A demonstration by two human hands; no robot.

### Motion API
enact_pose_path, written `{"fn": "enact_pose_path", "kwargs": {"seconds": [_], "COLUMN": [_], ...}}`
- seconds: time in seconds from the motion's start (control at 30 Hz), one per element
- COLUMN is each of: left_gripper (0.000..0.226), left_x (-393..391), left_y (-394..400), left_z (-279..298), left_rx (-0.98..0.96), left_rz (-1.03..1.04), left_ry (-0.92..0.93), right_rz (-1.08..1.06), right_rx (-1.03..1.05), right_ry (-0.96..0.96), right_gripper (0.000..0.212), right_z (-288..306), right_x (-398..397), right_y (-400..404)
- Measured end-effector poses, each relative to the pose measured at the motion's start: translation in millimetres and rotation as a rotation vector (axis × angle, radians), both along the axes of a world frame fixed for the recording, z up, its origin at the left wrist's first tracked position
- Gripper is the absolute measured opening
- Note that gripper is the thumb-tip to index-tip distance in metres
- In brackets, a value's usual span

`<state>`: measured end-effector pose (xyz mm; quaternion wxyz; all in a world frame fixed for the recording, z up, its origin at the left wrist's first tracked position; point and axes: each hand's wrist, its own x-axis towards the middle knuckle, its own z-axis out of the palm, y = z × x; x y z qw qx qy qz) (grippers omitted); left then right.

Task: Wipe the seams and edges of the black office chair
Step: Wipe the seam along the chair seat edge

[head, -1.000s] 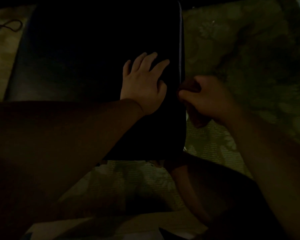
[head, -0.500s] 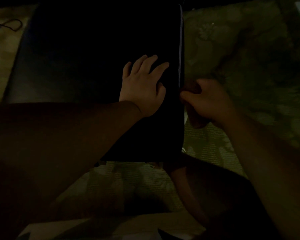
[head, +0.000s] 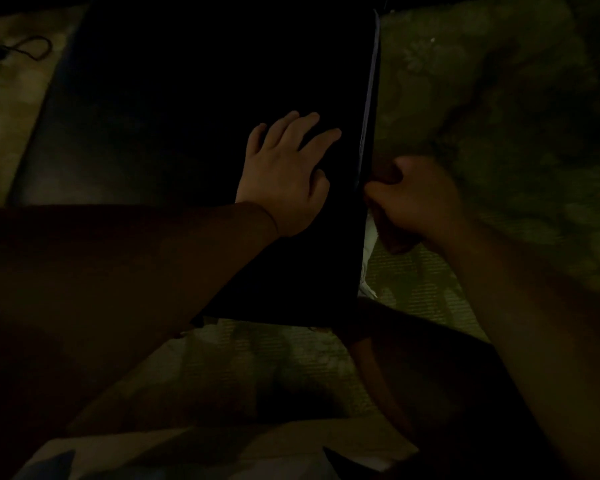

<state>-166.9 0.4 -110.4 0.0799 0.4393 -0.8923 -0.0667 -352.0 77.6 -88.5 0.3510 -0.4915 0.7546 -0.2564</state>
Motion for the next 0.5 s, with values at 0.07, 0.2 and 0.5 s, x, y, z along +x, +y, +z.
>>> {"fn": "enact_pose_path", "kwargs": {"seconds": [0.07,0.2,0.5], "left_gripper": [0.065,0.064,0.063], "left_x": [2,5,9], "left_y": [0,2,4], "left_z": [-1,0,-3], "left_rx": [-0.015,-0.026,-0.054], "left_rz": [-0.013,-0.032,-0.048], "left_ry": [-0.003,0.01,-0.015], "right_rz": [0.036,-0.009,-0.067], "right_rx": [-0.009,0.02,0.028], "right_ry": [-0.013,0.0,0.062], "right_gripper": [0.019,0.02,0.018], "right_z": [1,0,-3], "right_x": [4,2,8], "right_y": [2,5,5]}}
